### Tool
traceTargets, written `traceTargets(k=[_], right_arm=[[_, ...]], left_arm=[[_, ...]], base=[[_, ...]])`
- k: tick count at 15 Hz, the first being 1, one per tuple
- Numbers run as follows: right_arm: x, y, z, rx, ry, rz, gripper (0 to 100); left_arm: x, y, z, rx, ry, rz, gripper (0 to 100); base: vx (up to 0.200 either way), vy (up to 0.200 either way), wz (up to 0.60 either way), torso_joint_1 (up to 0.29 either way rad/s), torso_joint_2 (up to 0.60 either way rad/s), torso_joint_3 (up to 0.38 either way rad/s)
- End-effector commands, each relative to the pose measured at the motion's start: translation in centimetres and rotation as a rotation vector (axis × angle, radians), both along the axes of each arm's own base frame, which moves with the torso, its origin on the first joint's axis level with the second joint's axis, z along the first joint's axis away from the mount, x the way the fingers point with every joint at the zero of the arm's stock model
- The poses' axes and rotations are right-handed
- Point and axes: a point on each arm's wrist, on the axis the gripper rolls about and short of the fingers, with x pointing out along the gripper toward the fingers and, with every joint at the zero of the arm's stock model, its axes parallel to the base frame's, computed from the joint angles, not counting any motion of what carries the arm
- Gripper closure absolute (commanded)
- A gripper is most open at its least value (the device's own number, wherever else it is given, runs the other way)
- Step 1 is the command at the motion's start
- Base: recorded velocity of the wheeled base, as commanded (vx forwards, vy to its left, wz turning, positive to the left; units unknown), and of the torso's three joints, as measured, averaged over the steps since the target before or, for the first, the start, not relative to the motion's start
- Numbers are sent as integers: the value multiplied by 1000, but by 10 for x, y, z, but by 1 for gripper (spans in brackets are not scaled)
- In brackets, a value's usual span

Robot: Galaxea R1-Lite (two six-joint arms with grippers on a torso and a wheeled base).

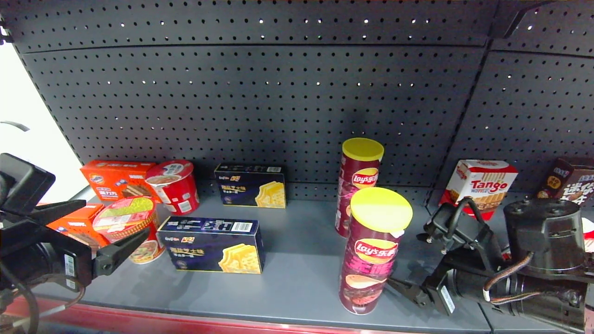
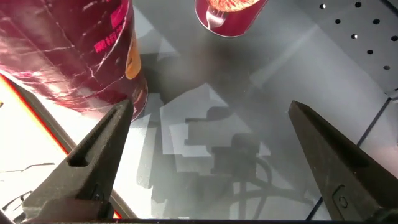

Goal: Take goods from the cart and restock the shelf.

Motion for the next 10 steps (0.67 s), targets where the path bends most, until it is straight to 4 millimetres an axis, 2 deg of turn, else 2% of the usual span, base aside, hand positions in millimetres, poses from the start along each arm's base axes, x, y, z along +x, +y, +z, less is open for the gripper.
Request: traceTargets(k=[1,3,5,7,10], right_arm=[[0,0,-1,-2,2,-1,0],[-3,-5,8,22,-27,-15,0],[-12,-16,24,65,-91,-40,0],[-29,-41,60,159,-231,-106,0],[-53,-65,83,249,-345,-261,0]], left_arm=[[0,0,0,0,0,0,0],[-2,0,3,-5,-18,1,0],[-7,1,8,-10,-45,1,0],[-23,3,14,-65,-93,14,0],[-44,17,5,-60,-127,123,0]], base=[[0,0,0,0,0,0],[0,0,0,0,0,0],[0,0,0,0,0,0],[0,0,0,0,0,0],[0,0,0,0,0,0]])
